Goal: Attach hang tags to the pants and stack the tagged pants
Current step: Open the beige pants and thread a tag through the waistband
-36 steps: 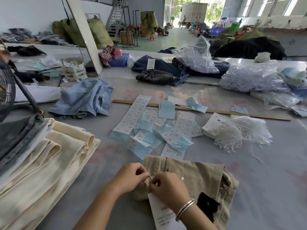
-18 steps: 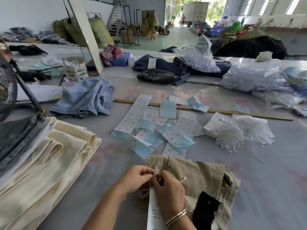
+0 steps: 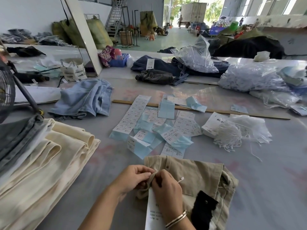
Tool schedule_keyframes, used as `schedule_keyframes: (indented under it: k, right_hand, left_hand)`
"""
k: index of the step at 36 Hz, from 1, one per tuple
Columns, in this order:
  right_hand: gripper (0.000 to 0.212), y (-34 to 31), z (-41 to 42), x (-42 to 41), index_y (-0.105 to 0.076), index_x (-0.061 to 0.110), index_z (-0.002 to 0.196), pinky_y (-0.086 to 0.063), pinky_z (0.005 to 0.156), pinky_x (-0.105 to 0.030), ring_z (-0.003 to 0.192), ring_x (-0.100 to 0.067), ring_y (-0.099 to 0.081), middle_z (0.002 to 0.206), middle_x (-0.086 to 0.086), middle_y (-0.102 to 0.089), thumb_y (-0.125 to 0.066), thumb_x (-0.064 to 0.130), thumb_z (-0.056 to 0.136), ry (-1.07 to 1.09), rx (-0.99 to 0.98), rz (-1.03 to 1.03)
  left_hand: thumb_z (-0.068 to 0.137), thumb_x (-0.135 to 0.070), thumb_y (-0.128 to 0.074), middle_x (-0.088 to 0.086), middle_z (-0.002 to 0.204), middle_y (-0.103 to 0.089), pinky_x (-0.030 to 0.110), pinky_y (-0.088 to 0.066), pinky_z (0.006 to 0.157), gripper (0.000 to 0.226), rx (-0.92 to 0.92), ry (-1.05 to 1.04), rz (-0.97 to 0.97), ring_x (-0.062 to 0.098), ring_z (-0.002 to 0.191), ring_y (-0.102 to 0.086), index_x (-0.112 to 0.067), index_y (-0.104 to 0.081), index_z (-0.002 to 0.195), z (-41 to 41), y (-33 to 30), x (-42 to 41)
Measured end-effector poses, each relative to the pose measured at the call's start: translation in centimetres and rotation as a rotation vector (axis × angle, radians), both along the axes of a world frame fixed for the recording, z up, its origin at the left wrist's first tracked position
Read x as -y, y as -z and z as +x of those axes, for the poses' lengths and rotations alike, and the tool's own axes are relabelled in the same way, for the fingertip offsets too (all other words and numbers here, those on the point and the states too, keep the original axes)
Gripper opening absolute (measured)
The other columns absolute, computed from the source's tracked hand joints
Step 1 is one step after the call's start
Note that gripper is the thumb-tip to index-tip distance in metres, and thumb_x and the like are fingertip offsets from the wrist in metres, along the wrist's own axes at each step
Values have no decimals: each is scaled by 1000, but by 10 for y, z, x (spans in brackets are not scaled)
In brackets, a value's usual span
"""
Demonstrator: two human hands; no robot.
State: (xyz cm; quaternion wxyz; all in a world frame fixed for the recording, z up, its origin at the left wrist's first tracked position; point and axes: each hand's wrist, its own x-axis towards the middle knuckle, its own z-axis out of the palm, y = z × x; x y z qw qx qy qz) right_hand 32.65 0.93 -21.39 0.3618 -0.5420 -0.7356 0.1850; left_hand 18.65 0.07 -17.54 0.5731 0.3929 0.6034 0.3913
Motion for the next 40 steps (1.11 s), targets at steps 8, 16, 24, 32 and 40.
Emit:
schedule_keyframes:
  k: [8, 16, 24, 32, 40]
  right_hand:
    - [30, 0, 1, -1, -36, 25, 87, -37, 61, -27, 61, -10, -46, 63, 11, -46, -65, 28, 81, 9, -102, -205]
    - [12, -2, 3, -1, -56, 14, 90, -42, 69, -28, 79, -14, -59, 82, 5, -63, -61, 24, 85, -64, -35, -155]
    - [12, -2, 5, -3, -64, 11, 85, -39, 67, -21, 75, -14, -59, 82, 5, -63, -67, 6, 76, -94, -64, -95]
    - [21, -10, 14, -1, -62, 27, 105, -37, 88, -26, 93, -2, -55, 93, 21, -53, -64, 32, 85, -208, 26, -98]
    - [13, -35, 73, -14, -69, 17, 90, -47, 67, -29, 70, -5, -56, 80, 13, -60, -70, 7, 82, 95, -53, -7]
  left_hand:
    - [89, 1, -63, -3, 59, -61, 17, -45, 52, 14, -61, -4, 117, 7, 49, -53, -6, -60, 100, 0, -2, 6]
    - [91, -3, -61, -4, 64, -65, 14, -45, 55, 14, -77, -6, 64, 2, 52, -54, -11, -65, 101, 3, 2, 7]
    - [86, -17, -70, 7, 75, -69, 22, -50, 63, 4, -121, -119, 116, 14, 70, -64, -18, -74, 86, 12, 8, 3]
    - [89, -16, -67, 7, 68, -71, 25, -48, 63, 18, -93, -300, 63, 16, 66, -60, -8, -71, 73, 11, 21, 3]
    - [93, -20, -62, -7, 74, -74, 24, -53, 67, 19, -310, -389, 166, 15, 74, -69, -14, -70, 77, 5, 11, -6]
